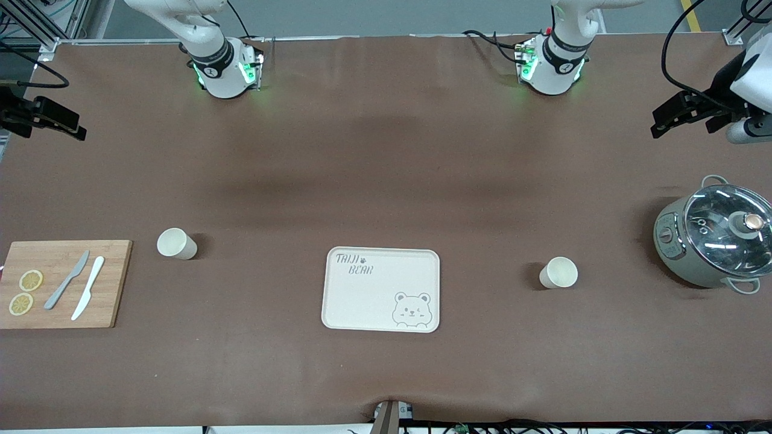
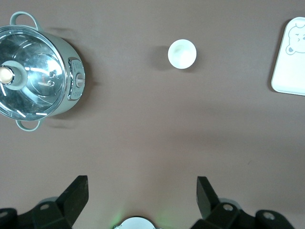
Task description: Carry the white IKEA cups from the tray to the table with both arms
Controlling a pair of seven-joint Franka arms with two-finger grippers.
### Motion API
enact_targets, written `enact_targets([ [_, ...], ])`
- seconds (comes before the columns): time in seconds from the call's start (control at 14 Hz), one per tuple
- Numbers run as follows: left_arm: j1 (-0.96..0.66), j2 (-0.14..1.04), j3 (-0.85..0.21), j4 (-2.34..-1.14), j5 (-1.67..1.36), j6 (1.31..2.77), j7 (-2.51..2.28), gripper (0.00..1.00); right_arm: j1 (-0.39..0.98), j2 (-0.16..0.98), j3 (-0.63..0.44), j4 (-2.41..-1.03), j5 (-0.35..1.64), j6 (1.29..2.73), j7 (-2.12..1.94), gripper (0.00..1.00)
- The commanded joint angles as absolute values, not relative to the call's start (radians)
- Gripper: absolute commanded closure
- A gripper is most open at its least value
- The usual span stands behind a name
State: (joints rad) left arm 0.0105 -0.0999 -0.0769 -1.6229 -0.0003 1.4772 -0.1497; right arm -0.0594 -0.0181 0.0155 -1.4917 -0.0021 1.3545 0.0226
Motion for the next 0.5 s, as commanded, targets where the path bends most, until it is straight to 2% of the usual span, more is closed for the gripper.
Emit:
enact_targets([
  [0.0, 0.011, -0.115, -0.069, -1.626, -0.025, 1.462, -0.147, 0.0, -0.061, -0.028, 0.025, -1.496, -0.025, 1.354, 0.035, 0.0],
  [0.43, 0.009, -0.106, -0.071, -1.583, -0.006, 1.46, -0.126, 0.0, -0.058, -0.028, 0.025, -1.496, -0.026, 1.356, 0.035, 0.0],
])
